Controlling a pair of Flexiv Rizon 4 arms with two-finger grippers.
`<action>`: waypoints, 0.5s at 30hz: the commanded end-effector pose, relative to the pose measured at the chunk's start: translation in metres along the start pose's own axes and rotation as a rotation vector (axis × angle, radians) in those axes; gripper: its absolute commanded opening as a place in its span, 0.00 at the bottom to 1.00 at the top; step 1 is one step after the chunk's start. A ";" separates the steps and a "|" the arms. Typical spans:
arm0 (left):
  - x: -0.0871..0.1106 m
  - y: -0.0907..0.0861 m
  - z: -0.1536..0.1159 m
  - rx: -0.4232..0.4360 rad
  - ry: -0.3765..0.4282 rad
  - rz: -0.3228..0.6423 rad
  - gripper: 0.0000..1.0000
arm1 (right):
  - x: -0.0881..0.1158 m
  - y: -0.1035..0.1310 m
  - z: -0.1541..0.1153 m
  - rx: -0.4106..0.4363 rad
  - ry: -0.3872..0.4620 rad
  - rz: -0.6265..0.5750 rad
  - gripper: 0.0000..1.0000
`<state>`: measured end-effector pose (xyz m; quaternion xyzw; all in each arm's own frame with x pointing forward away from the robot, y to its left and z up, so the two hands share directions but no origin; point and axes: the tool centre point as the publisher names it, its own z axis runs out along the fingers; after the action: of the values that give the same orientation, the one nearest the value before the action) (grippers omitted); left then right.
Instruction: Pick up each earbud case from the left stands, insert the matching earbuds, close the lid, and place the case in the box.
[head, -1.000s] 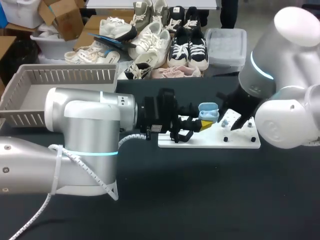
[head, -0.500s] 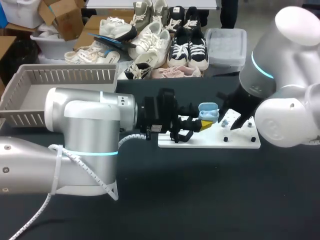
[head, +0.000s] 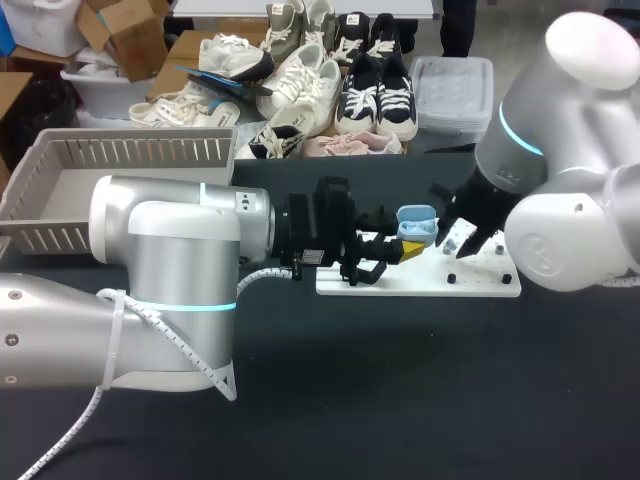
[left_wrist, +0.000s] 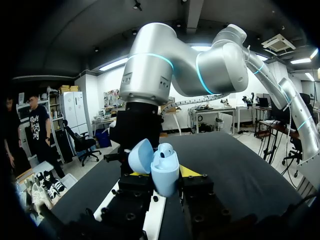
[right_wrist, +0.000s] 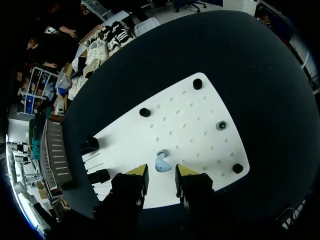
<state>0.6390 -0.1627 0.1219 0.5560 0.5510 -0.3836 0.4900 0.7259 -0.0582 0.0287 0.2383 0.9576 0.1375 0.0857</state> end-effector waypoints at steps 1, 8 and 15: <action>0.000 -0.003 0.001 -0.021 -0.002 0.002 0.00 | -0.001 0.003 0.001 0.010 0.002 0.001 0.32; 0.000 -0.003 0.001 -0.021 -0.002 0.002 0.00 | -0.001 0.003 0.002 0.014 0.003 0.004 0.32; 0.000 -0.003 0.001 -0.021 -0.002 0.002 0.00 | -0.001 0.003 0.003 0.016 0.004 0.007 0.28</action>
<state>0.6390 -0.1627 0.1219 0.5560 0.5510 -0.3836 0.4900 0.7283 -0.0571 0.0267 0.2403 0.9579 0.1336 0.0822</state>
